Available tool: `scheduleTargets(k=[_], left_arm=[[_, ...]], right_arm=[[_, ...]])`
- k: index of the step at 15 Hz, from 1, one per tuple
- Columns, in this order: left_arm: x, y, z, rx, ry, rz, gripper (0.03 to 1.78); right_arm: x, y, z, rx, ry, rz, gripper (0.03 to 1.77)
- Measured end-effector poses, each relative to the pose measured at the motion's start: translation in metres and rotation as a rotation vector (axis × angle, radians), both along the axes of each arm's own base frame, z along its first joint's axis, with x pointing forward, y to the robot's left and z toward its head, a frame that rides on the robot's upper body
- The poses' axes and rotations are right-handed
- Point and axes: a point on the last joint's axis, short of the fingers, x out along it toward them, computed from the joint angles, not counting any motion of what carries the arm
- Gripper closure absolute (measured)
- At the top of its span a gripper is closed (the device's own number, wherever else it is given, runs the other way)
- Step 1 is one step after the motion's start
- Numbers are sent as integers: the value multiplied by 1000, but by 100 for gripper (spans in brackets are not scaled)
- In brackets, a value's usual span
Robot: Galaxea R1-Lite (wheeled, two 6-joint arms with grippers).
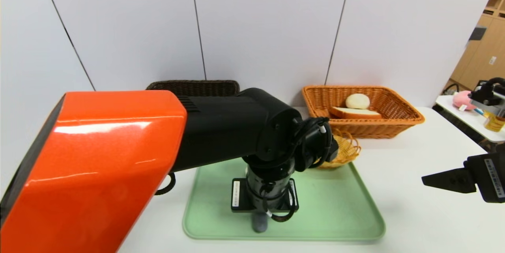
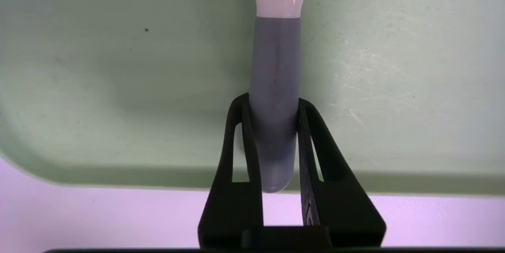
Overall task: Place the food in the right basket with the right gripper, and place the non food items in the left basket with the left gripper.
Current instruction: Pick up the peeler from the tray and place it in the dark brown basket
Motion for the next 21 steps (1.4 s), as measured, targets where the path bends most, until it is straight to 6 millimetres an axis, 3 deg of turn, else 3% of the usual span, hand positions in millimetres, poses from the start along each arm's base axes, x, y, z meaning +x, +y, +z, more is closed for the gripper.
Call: scheduleTargets(k=[4,7,11,14,17,21], left_arm=[[12,28,34,-59,-56,44,152],[20,63,71,-123,-125,97,152],[14,100,126,-272,-292,115,152],[34,132,156,-405,-474,218,152],[71,169,163,-441,-604,358,152],[126,197,136,-359,-681,460,152]], right_arm=[[-6,-2,-1,1,-3,-3,9],[-9,-3,-2,2,-7,-3,9],[-11,-4,-1,1,-12,-1,9],[-13,-4,0,4,-20,-1,9],[-15,-5,1,7,-28,-4,9],[-18,-6,3,10,-39,-3,9]])
